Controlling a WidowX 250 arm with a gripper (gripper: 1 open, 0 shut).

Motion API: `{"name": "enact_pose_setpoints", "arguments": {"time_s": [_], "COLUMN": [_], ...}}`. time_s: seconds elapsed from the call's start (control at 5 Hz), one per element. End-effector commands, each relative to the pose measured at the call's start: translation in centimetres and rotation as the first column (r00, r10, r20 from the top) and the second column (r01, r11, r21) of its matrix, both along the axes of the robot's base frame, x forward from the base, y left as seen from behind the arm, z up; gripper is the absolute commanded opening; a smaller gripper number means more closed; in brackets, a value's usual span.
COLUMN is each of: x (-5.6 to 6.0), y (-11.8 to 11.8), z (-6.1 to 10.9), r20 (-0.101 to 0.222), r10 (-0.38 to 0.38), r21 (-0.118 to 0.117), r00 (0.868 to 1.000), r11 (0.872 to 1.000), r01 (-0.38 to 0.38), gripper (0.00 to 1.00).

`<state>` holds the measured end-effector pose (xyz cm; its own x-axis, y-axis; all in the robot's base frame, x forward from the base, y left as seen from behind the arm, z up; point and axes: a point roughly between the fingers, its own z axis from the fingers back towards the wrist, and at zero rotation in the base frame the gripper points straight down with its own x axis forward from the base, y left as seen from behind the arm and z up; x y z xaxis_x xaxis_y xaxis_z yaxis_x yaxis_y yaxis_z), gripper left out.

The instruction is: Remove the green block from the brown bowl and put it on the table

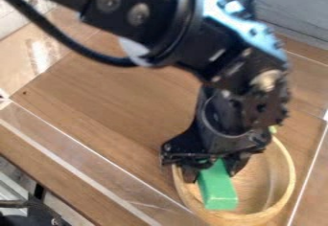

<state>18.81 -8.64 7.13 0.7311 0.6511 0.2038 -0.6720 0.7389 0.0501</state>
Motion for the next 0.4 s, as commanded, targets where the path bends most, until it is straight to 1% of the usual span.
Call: {"name": "enact_pose_setpoints", "arguments": {"time_s": [0.0, 0.2], "x": [0.8, 0.9], "y": [0.0, 0.9], "z": [2.3, 3.8], "r20": [0.052, 0.069], "r10": [-0.047, -0.089], "r21": [0.001, 0.033], "r00": [0.998, 0.994], "r11": [0.999, 0.996], "r01": [0.047, 0.087], "gripper": [0.00, 0.00]}}
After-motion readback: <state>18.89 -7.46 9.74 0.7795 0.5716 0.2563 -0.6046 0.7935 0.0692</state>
